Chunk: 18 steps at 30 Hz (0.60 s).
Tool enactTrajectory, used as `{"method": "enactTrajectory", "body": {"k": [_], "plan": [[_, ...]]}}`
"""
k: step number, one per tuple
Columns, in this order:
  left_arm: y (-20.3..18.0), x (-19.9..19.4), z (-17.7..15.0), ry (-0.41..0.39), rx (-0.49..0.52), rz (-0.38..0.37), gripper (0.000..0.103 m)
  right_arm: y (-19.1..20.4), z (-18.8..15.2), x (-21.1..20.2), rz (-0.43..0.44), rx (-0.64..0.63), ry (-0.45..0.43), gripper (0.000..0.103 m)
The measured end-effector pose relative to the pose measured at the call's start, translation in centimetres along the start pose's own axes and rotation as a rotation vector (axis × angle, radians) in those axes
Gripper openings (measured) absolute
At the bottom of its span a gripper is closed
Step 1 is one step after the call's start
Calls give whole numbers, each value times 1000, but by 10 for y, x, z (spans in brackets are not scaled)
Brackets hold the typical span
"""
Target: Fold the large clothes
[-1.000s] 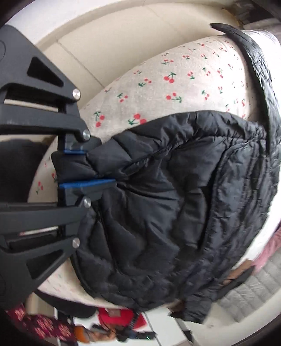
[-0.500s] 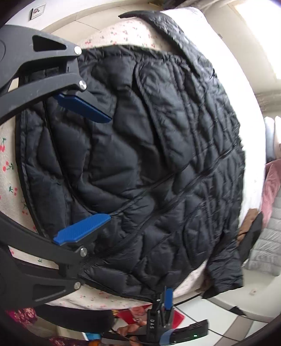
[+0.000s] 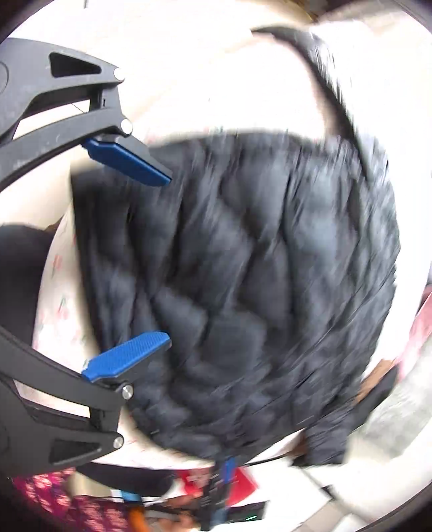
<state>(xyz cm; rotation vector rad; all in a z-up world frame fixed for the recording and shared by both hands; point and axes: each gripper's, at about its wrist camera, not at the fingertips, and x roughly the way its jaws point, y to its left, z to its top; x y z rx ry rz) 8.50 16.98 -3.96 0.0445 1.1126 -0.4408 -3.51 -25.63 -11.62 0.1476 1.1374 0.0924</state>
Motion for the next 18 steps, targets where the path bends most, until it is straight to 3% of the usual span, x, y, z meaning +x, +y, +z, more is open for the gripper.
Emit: {"method": "enactTrajectory", "body": {"k": [5,8,11,18], "plan": [[119,-1,21,-159,-417,71,91,-7,27,-6,-51,33,-53,80],[176,15,35,-216,-635,29,91,-10,45,9,-72,68,-33,80],[216,34,51,-269,-766,-43,91,-6,55,15,-64,93,-31,80],[287,74,76,-393,-1070,-95,87,-2,77,38,-63,87,-34,80]]}}
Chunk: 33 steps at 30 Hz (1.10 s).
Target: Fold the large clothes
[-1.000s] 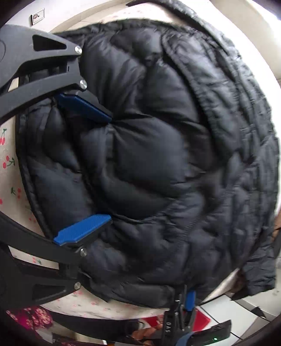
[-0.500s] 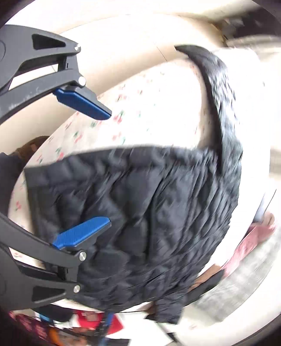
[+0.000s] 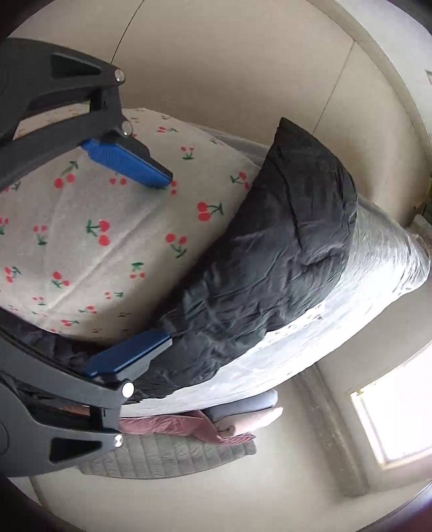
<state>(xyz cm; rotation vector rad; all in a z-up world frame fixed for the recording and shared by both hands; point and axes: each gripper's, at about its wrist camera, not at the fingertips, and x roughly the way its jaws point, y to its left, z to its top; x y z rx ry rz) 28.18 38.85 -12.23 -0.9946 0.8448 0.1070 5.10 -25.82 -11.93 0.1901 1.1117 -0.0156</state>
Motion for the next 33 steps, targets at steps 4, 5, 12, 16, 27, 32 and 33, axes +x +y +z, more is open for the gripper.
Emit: {"method": "enactTrajectory", "body": {"k": [4,5,12,16,27,32,33], "plan": [[11,13,18,-77,-115,5,79,-1,3,4,-10,0,0,80],[14,14,22,-95,-141,6,72,-2,5,6,-12,2,2,80],[-14,-9,44,-249,-112,-15,6,-13,17,8,-26,16,-9,80],[-88,-40,43,-345,99,-39,5,-19,24,6,-29,24,-18,80],[-301,-67,-40,-284,613,-218,5,-24,42,0,8,27,-46,80],[-351,-35,-126,-157,805,-242,5,-25,47,-7,33,44,-65,80],[-358,-25,-142,-123,829,-244,5,-26,48,-8,39,46,-69,80]]}}
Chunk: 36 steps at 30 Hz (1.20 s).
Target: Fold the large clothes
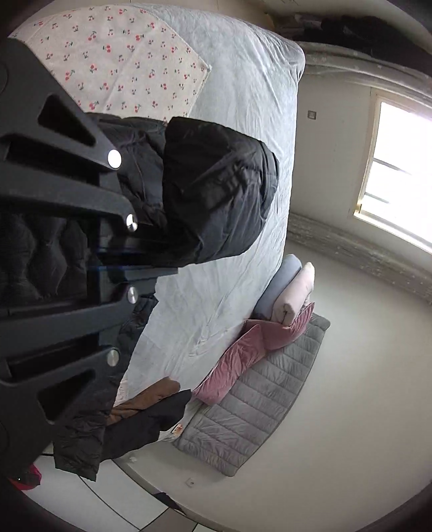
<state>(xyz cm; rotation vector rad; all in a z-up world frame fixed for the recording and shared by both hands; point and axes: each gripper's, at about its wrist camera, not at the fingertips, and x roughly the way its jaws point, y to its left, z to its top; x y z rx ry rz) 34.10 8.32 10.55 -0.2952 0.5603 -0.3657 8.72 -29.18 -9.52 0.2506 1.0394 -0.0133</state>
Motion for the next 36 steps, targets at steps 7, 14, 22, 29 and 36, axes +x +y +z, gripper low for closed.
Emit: {"method": "enactTrajectory", "body": {"k": [7,14,22,29,36], "plan": [[-73,69,-99,370,225,-134,31,0,5,-3,14,0,-10,80],[-38,33,-114,402,304,-150,66,-1,12,1,8,-27,-1,80],[45,43,-87,340,218,148,70,-10,15,14,24,7,3,80],[70,104,-138,457,148,178,75,-22,15,18,2,24,9,80],[38,77,-129,419,171,219,78,-40,14,4,-37,52,-33,80]]}}
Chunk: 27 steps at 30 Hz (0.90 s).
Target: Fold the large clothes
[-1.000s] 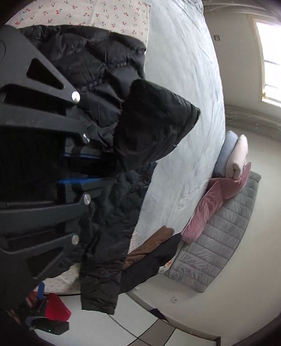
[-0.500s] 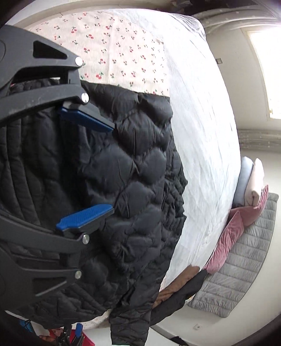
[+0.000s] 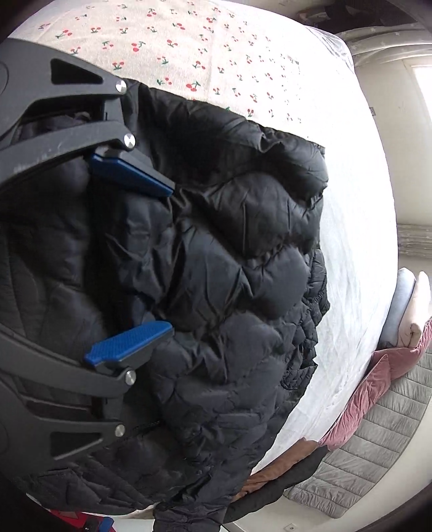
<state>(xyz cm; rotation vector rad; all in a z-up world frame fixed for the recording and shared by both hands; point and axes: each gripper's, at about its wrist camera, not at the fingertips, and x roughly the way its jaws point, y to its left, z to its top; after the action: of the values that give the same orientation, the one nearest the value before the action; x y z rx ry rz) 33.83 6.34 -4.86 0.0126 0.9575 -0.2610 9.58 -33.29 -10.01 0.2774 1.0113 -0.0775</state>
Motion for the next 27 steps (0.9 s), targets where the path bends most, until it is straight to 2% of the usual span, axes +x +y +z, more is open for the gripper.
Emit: {"method": "enactTrajectory", "body": {"k": [4,8,13,17,23,26,27], "plan": [[-13,-39,-6,-4,-21,5,84,-28,2,-26,-30,73,-73,80],[-23,-75,-19,-6,-59,-21,89,-64,0,-52,-67,168,-149,80],[-44,-102,-37,-2,-36,-60,91,-103,5,-74,-153,270,-234,80],[-61,-111,-46,17,4,-79,91,-123,17,-75,-199,322,-292,80],[-89,-117,-49,45,77,-80,91,-136,33,-60,-242,335,-319,79],[-102,-118,-49,51,103,-88,91,-141,39,-59,-244,330,-344,69],[-107,-117,-48,53,110,-91,91,-142,42,-59,-241,331,-352,62]]}}
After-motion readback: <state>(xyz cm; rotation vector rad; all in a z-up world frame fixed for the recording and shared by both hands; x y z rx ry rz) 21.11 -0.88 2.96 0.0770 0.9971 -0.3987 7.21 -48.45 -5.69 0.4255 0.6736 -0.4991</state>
